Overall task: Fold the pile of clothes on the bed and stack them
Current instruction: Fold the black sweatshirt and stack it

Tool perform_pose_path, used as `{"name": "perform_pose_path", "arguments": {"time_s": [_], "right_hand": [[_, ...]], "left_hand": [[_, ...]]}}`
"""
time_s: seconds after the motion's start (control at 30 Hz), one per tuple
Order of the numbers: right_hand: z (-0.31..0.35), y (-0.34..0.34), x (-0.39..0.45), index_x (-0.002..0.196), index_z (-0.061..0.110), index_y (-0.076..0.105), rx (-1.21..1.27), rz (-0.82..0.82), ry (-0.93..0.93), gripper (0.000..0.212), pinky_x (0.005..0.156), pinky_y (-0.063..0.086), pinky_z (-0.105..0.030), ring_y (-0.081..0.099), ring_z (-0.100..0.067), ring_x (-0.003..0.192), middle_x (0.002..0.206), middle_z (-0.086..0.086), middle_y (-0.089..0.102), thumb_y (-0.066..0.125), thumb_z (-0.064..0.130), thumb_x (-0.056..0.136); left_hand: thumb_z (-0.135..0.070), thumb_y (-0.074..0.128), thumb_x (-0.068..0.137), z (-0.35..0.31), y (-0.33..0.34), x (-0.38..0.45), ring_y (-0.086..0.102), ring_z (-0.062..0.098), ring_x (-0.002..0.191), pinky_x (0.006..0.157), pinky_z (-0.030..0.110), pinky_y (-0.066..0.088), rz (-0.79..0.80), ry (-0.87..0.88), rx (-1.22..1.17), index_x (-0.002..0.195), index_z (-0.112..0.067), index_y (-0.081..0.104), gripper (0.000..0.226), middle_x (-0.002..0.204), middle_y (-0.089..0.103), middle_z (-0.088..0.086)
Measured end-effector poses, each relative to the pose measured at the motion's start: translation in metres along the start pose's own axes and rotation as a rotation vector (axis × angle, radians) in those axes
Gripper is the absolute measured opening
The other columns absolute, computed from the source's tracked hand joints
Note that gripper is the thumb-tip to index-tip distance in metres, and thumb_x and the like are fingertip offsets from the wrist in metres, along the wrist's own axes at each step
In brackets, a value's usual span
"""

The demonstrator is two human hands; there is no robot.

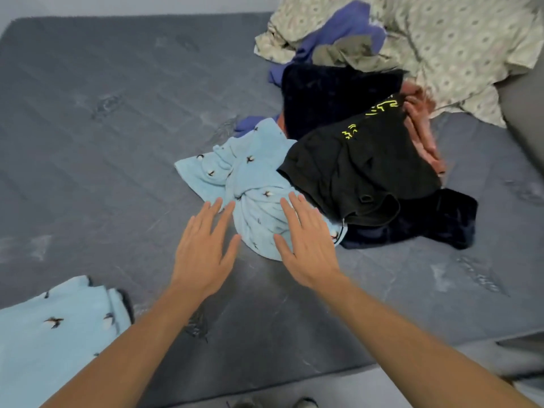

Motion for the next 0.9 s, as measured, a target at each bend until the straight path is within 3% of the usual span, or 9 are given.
{"name": "perform_pose_path", "arguments": {"time_s": [0.33,0.5,0.63,0.7,0.77,0.9], "right_hand": [[-0.121,0.007,0.035,0.166,0.019,0.017,-0.144,0.028,0.111,0.074,0.131,0.010,-0.044,0.004,-0.020,0.162,0.174,-0.001,0.013,0.043,0.050,0.103],[-0.194,0.010,0.034,0.166,0.018,0.016,-0.309,0.142,0.000,0.096,0.131,0.010,-0.047,0.006,-0.022,0.162,0.174,-0.002,0.015,0.066,0.049,0.090],[-0.237,0.017,0.042,0.167,0.017,0.014,-0.394,0.232,-0.082,0.099,0.131,0.006,-0.048,0.006,-0.023,0.162,0.173,-0.003,0.019,0.065,0.055,0.090],[-0.250,0.018,0.048,0.166,0.016,0.021,-0.431,0.253,-0.135,0.096,0.131,0.006,-0.048,0.014,-0.026,0.160,0.169,-0.004,0.029,0.065,0.054,0.090],[-0.260,0.015,0.056,0.158,0.013,0.039,-0.442,0.242,-0.166,0.087,0.130,0.009,-0.049,0.031,-0.029,0.153,0.157,-0.007,0.045,0.071,0.047,0.085],[-0.267,0.004,0.066,0.126,0.013,0.063,-0.437,0.175,-0.197,0.051,0.127,0.020,-0.047,0.056,-0.029,0.117,0.119,-0.007,0.058,0.076,0.032,0.081]], "left_hand": [[-0.053,0.030,0.107,-0.056,0.053,0.089,0.018,0.027,0.160,0.128,0.046,0.024,0.082,0.175,0.028,0.167,-0.021,0.021,0.068,0.173,0.022,0.005],[-0.045,0.046,0.107,-0.104,0.089,0.156,0.020,0.031,0.159,0.126,0.048,0.027,0.065,0.255,0.075,0.166,-0.024,0.025,0.066,0.171,0.026,0.009],[-0.048,0.053,0.102,-0.111,0.124,0.196,0.013,0.034,0.160,0.127,0.046,0.025,0.166,0.219,0.217,0.164,-0.030,0.029,0.069,0.172,0.024,0.006],[-0.051,0.057,0.098,-0.101,0.135,0.205,0.007,0.037,0.160,0.127,0.048,0.023,0.219,0.167,0.270,0.164,-0.034,0.029,0.073,0.173,0.019,0.004],[-0.056,0.061,0.091,-0.093,0.140,0.213,0.009,0.043,0.158,0.126,0.052,0.023,0.238,0.146,0.330,0.163,-0.038,0.030,0.081,0.173,0.018,0.004],[-0.050,0.071,0.080,-0.092,0.138,0.223,0.035,0.045,0.138,0.110,0.052,0.038,0.274,0.148,0.376,0.158,-0.040,0.039,0.085,0.167,0.028,0.008]]}}
Point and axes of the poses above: each hand's wrist, its own x-axis towards the middle knuckle, its own y-axis out of the palm, z = x × y, the point moved 8 cm from there along x, towards the middle knuckle
